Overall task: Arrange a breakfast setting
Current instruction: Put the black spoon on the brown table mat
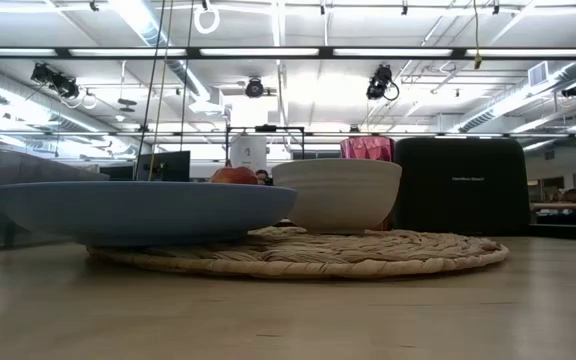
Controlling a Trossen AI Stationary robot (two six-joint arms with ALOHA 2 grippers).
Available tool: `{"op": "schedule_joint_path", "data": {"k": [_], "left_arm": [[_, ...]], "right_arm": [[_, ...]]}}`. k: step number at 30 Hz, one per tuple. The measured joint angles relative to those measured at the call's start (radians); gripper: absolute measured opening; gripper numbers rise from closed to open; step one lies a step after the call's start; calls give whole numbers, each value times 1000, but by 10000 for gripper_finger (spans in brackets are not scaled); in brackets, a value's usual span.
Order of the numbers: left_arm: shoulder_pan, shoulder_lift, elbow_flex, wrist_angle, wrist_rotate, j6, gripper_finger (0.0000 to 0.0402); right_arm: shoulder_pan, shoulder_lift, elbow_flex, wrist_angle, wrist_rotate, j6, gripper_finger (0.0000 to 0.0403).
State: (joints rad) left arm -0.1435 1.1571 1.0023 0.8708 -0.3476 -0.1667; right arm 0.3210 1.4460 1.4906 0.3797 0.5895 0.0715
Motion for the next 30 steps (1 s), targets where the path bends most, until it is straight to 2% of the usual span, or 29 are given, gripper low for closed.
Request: {"op": "schedule_joint_path", "data": {"k": [2, 7, 10, 19, 25, 30], "left_arm": [[12, 31, 0, 94, 4, 3, 255], [37, 24, 0, 218, 0, 53, 244], [47, 5, 0, 256, 1, 69, 240], [55, -8, 1, 253, 36, 73, 233], [52, -7, 1, 207, 60, 100, 233], [65, -12, 1, 223, 33, 104, 235]], "right_arm": [[-28, 40, -1, 18, -71, 56, 10], [-39, 109, -2, 216, -135, 41, 10], [-54, 123, 0, 231, -147, 57, 10], [-102, 131, -1, 216, -143, 47, 10], [-126, 131, 0, 302, -118, 6, 10], [-134, 132, 0, 239, -150, 44, 10]]}}
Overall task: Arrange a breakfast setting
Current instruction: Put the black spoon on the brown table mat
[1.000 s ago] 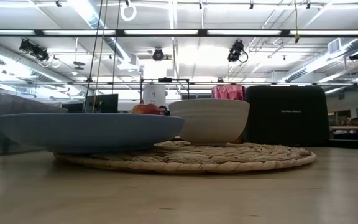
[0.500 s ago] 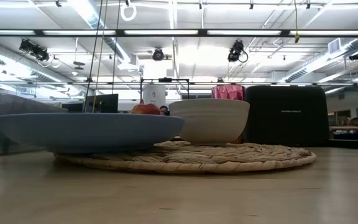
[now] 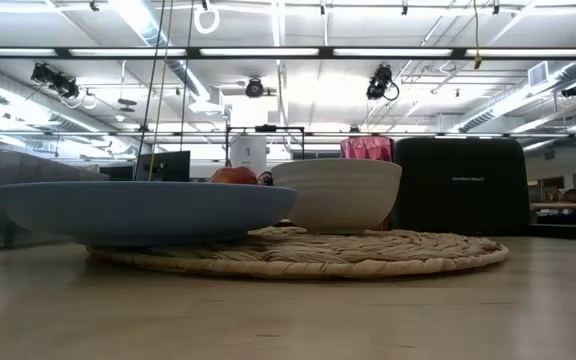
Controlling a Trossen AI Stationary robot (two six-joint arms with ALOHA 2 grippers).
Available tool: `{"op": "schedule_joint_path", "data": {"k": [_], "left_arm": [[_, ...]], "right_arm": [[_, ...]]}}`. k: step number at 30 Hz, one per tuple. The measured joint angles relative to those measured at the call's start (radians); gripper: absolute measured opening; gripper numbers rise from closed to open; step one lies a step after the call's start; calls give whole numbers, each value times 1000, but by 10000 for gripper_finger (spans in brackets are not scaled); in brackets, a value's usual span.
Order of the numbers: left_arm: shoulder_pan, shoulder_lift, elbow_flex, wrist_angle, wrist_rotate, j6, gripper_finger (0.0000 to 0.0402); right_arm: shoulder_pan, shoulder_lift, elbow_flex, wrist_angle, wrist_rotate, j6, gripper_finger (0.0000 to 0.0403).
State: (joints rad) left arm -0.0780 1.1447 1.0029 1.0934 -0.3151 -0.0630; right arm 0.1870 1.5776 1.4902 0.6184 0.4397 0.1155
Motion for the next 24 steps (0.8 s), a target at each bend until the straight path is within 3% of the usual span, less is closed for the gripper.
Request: {"op": "schedule_joint_path", "data": {"k": [11, 14, 20, 24], "left_arm": [[66, -46, 0, 0, -14, -32, 222], [75, -47, 0, -6, -11, -62, 177], [79, -47, 0, -46, -25, -76, 22], [89, -65, 0, -130, -61, -94, 18]], "right_arm": [[4, 0, 0, -62, -12, 15, 10], [1, 1, -1, -86, -13, 14, 10], [-1, 0, -1, -88, -11, -20, 39], [2, -2, 0, -129, 26, -49, 67]]}}
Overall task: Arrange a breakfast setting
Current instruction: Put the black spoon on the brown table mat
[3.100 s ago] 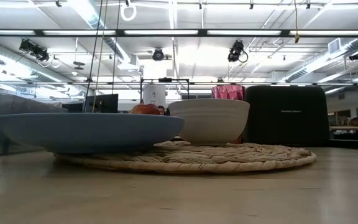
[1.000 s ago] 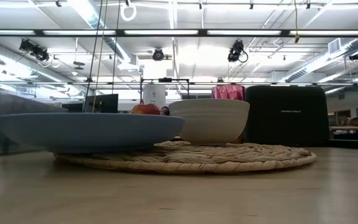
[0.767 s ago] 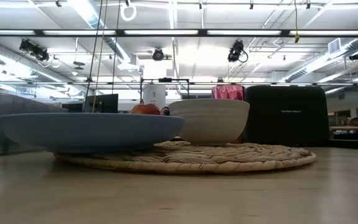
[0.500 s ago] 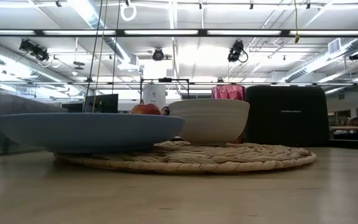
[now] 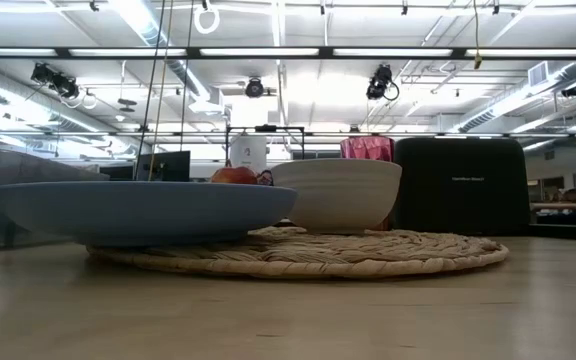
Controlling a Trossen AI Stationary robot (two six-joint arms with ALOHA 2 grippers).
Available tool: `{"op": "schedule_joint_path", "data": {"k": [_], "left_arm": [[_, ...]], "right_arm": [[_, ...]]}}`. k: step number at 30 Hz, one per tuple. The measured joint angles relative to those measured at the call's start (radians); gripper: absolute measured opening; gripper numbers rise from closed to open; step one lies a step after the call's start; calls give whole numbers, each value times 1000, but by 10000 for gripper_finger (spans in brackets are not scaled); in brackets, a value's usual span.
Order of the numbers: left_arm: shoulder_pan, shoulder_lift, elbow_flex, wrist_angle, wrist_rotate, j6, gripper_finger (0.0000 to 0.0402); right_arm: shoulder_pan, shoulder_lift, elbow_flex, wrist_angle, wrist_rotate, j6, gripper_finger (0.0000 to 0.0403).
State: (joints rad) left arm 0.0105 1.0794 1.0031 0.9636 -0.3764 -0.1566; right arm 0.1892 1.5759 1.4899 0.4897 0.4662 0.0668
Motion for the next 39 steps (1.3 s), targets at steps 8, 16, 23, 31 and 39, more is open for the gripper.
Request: {"op": "schedule_joint_path", "data": {"k": [8, 16, 23, 31, 39], "left_arm": [[21, -150, 0, -442, -8, 33, 16], [-17, -87, 0, -788, -16, -117, 16], [-105, 52, 0, -730, -12, -101, 16], [-120, 79, 0, -625, -27, -85, 15], [-118, 79, 0, -613, -31, -84, 15]], "right_arm": [[6, -97, 0, -477, 13, 224, 159], [-12, -110, 0, -712, -9, 323, 207], [-34, -49, 0, -652, -23, 450, 202], [-43, -40, 0, -612, -75, 519, 193], [-76, -40, 0, -560, -120, 558, 136]]}}
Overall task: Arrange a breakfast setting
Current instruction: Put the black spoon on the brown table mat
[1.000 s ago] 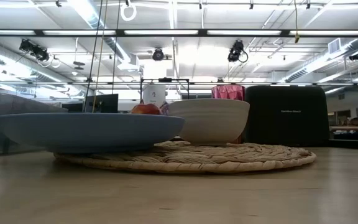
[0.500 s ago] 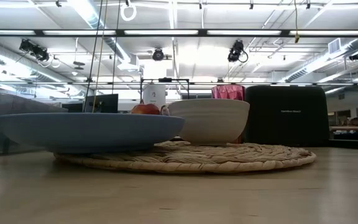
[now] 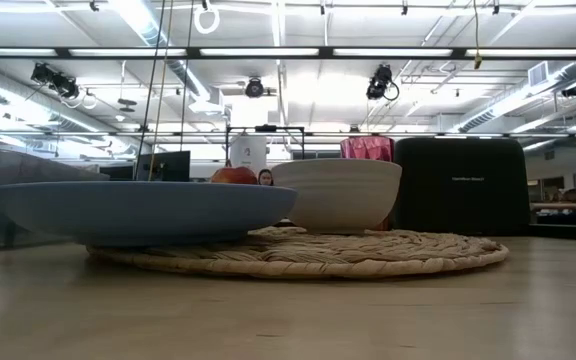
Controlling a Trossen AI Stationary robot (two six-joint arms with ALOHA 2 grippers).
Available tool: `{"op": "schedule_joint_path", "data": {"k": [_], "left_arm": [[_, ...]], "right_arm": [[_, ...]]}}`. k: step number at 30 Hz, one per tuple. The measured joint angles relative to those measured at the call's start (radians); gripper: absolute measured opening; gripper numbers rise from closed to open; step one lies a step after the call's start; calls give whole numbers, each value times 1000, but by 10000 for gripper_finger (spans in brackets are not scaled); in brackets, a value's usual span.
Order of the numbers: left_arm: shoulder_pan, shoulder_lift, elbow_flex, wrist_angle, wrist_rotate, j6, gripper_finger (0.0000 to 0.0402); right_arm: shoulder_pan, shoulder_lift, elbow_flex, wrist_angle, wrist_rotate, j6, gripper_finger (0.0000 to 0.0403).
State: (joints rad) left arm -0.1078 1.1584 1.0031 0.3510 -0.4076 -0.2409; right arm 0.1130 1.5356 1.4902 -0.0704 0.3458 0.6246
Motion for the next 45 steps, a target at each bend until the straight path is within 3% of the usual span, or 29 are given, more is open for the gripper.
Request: {"op": "schedule_joint_path", "data": {"k": [10, 16, 20, 27, 31, 36, 40, 45], "left_arm": [[0, 0, -1, 25, -6, -12, 22], [0, 0, -1, 3, -10, -34, 83], [0, -42, -1, -67, -10, 3, 139], [-2, -230, 0, -388, -10, 16, 225], [-18, -319, 0, -501, -13, -6, 240], [-57, -366, 0, -518, -11, -1, 242], [-88, -368, 0, -523, -11, 20, 242], [-121, -367, 0, -522, -11, 11, 242]], "right_arm": [[-25, 0, 0, 14, -41, 0, 15], [-27, 0, 0, 14, -29, 20, 9], [-15, -2, 0, -40, -18, 132, 9], [81, -53, 0, -430, 78, 462, 8], [127, -78, 0, -793, 86, 736, 8], [159, -67, -2, -1192, 50, 997, 8], [162, -56, -66, -1223, 35, 1072, 8], [158, -62, -267, -1114, 9, 1147, 8]]}}
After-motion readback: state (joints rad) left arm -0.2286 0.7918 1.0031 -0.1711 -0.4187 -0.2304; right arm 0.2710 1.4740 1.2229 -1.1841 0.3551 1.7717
